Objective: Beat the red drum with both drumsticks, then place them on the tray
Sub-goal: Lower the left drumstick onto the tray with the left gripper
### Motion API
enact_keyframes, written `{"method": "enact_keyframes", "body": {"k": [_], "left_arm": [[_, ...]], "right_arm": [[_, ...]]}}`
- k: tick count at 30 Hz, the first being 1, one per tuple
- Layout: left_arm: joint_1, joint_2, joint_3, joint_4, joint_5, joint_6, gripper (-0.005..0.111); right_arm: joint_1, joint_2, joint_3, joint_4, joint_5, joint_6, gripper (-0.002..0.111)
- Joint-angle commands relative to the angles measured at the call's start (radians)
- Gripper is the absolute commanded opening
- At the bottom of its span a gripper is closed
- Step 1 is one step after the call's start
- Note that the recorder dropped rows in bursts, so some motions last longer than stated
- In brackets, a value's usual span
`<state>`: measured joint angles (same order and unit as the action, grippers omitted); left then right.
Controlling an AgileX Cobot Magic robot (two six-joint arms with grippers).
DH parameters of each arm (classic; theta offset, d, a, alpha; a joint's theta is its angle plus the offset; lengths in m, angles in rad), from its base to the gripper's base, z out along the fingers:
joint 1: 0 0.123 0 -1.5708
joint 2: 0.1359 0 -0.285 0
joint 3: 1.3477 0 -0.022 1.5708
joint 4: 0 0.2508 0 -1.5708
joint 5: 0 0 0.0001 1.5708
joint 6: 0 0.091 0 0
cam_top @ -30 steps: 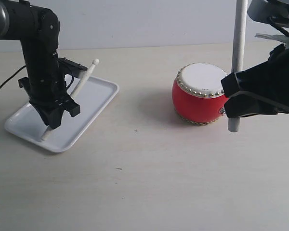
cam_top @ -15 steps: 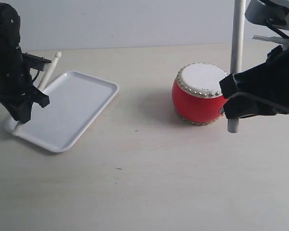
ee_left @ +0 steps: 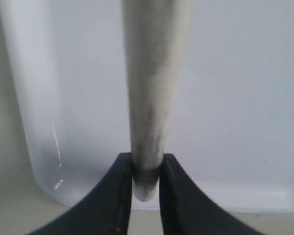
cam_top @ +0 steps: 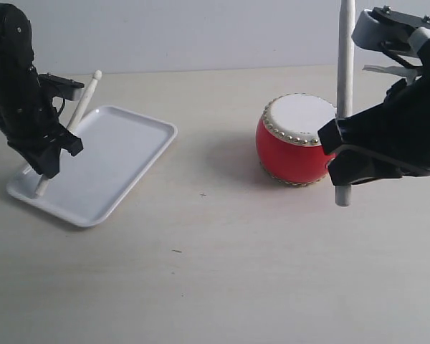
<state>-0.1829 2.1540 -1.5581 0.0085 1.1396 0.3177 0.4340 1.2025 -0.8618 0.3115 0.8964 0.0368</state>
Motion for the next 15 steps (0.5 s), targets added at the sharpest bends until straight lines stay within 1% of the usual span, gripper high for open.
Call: {"method": "enact_keyframes", "body": {"k": [1, 11, 15], "left_arm": [[-0.001, -0.015, -0.006, -0.008, -0.010, 0.023, 0.000], [-0.001, -0.006, -0.006, -0.024, -0.072, 0.020, 0.000], [-0.001, 0.017, -0.006, -0.040, -0.074, 0.019, 0.000]], "right_arm": [[-0.004, 0.000, -0.003, -0.003, 0.011, -0.010, 0.000], [-0.004, 0.000, -0.003, -0.003, 0.014, -0.010, 0.000], [-0.004, 0.000, -0.003, -0.005, 0.008, -0.010, 0.000]]}}
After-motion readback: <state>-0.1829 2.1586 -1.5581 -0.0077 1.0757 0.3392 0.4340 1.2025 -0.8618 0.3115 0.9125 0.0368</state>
